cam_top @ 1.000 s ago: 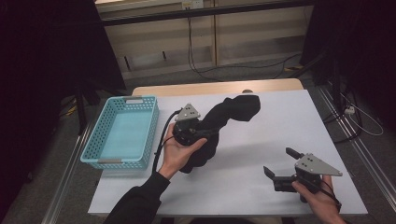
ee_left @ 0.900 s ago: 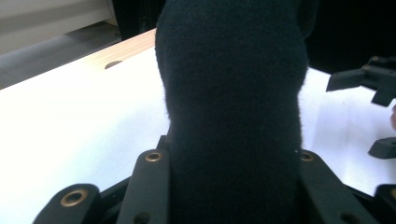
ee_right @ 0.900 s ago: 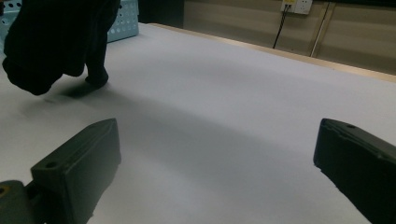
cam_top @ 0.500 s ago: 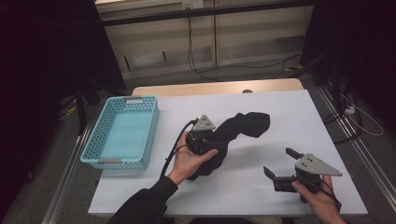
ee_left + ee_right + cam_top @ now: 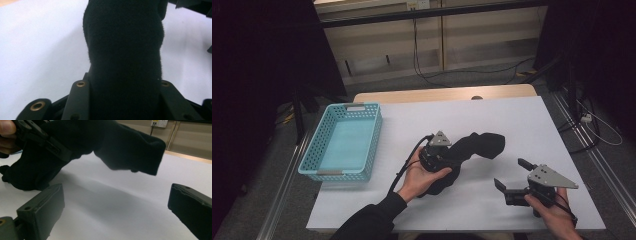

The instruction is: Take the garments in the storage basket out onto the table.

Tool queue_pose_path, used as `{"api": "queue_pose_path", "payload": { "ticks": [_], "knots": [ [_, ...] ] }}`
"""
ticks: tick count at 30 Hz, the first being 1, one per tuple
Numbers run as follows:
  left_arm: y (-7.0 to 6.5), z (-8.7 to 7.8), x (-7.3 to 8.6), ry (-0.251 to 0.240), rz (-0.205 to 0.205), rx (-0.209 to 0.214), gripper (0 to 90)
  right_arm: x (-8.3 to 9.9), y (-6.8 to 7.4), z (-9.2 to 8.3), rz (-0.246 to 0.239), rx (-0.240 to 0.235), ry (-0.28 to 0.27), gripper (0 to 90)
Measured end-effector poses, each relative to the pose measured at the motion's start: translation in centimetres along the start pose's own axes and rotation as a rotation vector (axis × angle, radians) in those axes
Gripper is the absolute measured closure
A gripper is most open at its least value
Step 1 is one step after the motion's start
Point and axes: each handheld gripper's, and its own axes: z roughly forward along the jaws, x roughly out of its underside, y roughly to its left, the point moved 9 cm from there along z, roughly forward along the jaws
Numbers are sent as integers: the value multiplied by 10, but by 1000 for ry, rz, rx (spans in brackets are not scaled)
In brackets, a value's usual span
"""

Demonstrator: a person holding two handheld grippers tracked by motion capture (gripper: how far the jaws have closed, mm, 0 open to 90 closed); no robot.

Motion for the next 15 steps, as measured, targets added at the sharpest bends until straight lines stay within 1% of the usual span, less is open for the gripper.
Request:
{"api": "queue_pose_path", "payload": {
  "ticks": [1,2,3,4,5,6,9,11,12,14,15],
  "knots": [
    [0,2,2,10,5,-5,641,0,0,0,0,0,0,5],
    [0,4,4,18,1,-3,639,0,0,0,0,-1,-1,5],
    [0,8,8,28,1,-10,639,0,0,0,0,-1,0,5],
    [0,8,8,28,1,-10,639,0,0,0,-1,-1,0,5],
    [-1,15,15,55,4,-5,638,0,0,0,-1,-2,0,5],
    [-1,17,17,68,16,-12,637,0,0,0,-1,-2,0,5],
    [-2,21,21,83,14,-3,633,0,1,0,-2,-2,0,5],
    [0,25,26,104,25,-8,633,0,0,0,-1,0,0,5],
    [0,25,26,104,25,-8,632,0,0,0,-1,0,0,5],
    [1,27,27,108,22,-12,630,0,0,0,-2,-1,1,4],
    [6,28,29,121,34,-26,629,0,0,0,0,-1,-1,3]
  ]
}}
